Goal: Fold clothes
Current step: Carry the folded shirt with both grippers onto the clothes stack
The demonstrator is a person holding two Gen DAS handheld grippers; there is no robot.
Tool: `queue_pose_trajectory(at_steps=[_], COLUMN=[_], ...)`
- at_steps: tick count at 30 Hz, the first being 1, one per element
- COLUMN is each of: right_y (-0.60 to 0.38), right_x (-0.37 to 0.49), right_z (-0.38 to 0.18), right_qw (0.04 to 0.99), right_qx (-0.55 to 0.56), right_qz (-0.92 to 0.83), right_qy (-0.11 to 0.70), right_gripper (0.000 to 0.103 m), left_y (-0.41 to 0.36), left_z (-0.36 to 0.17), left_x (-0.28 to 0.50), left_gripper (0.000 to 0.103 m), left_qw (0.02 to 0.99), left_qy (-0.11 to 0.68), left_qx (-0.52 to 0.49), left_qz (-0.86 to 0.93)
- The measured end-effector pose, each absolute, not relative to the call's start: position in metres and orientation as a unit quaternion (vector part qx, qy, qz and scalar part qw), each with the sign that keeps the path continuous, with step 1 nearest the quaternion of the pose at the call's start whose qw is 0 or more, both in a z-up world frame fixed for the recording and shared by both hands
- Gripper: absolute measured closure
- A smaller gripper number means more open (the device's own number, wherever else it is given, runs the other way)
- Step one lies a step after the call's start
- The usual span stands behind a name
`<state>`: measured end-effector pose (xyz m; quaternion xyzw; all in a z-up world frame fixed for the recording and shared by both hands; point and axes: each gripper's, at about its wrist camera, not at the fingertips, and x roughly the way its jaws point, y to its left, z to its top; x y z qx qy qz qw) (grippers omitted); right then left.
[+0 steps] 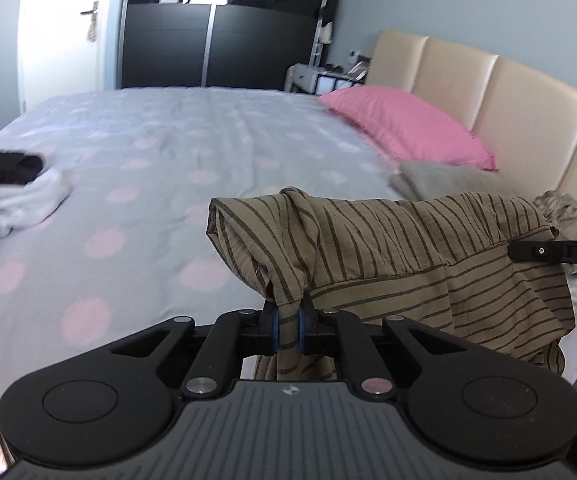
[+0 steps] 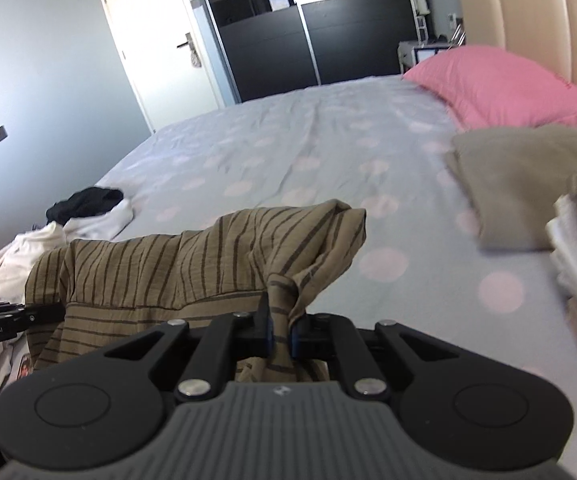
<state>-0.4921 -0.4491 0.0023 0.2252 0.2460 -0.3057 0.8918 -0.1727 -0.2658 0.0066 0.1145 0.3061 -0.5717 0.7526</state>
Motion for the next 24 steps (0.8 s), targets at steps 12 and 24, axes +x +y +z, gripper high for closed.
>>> queue_pose_trajectory(at_steps=[12,24], right_y=[-0.553,-0.665], right_x=[-0.626,-0.752], right_z=[0.142,0.204], right_qw=[0.853,0.786], right_qx=[0.212,0.181], right_qz=[-0.415,-0.524], right_qy=[0.237,0.272], right_gripper=[0.094,0.094], left_y=[-0.411,-0.539], left_z=[0.093,0.078], left_x=[-0.274,-0.390], left_gripper=[0.097,0.097], left_qw=[0.663,0.577], left_qy=[0.291,0.370], left_qx=[0.073,0.038], left_qz=[-0.686,-0.727])
